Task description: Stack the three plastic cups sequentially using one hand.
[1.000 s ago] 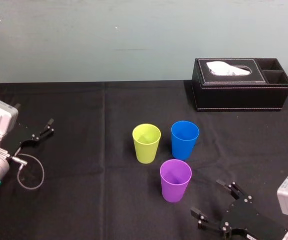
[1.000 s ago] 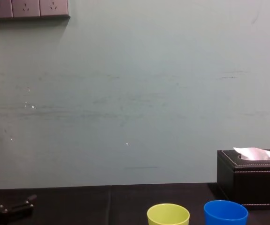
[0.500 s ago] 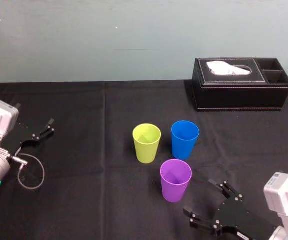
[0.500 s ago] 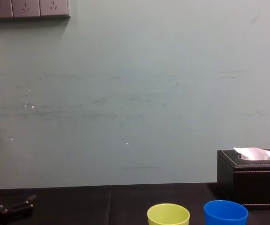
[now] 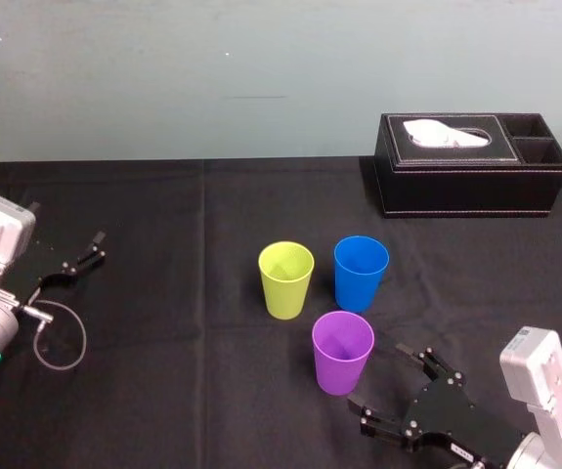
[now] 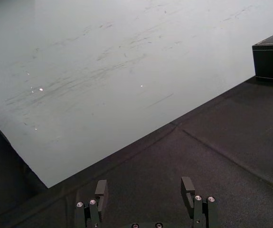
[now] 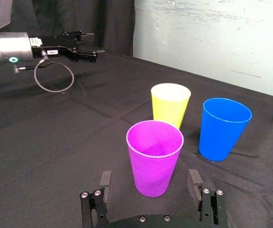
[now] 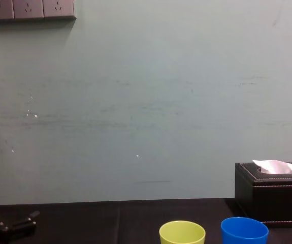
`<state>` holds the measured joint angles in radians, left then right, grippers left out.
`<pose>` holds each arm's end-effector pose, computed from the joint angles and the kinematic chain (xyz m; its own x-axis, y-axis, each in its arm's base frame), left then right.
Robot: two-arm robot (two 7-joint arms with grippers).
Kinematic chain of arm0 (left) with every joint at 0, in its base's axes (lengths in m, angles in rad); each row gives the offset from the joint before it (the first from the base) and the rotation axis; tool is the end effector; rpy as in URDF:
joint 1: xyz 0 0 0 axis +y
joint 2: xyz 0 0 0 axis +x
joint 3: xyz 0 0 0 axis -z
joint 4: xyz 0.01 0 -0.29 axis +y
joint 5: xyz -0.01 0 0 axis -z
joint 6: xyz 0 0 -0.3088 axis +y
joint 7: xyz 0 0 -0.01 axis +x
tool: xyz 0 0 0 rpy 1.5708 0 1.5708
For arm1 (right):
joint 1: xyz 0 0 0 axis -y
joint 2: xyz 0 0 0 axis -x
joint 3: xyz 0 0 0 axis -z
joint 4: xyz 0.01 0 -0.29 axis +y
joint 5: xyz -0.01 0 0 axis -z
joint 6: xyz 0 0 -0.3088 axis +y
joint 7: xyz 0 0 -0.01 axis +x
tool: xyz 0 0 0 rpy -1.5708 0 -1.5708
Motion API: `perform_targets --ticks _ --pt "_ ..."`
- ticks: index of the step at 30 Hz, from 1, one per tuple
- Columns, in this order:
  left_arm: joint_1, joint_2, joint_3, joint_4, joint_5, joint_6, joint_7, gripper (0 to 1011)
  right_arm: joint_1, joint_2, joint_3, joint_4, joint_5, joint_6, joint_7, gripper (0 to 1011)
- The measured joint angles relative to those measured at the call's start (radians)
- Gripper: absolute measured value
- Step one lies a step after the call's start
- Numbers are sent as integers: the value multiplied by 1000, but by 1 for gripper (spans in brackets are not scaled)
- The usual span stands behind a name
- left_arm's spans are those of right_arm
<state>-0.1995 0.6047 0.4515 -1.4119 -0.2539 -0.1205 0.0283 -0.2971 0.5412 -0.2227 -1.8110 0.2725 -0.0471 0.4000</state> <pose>0.3581 0.0827 -0.3023 0.2923 0.8803 0.3737 -0.9552 0.2873 0.0705 0.2335 -0.0543 -0.3100 0.6757 -0.7313 0.0929 0.7327 0.6524 -0.1937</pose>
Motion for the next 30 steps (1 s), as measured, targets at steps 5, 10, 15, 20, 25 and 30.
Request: perform_targets --ticks 5,10,15,20,25,30 --pt "0 0 0 0 0 0 0 1010 13 -7 -5 9 -2 5 0 1003" --pt "0 0 0 0 0 0 0 1010 29 -15 -13 20 -5 11 0 1003" --pt "0 0 0 0 0 0 0 1010 41 -21 -19 28 -8 15 0 1003" --pt "0 0 0 0 0 0 0 1010 58 -28 -25 42 -10 20 -1 1003" --pt "0 0 0 0 0 0 0 1010 72 -33 -32 55 -13 25 -1 1003" --pt "0 0 0 0 0 0 0 1010 88 -39 -43 70 -19 30 -1 1003"
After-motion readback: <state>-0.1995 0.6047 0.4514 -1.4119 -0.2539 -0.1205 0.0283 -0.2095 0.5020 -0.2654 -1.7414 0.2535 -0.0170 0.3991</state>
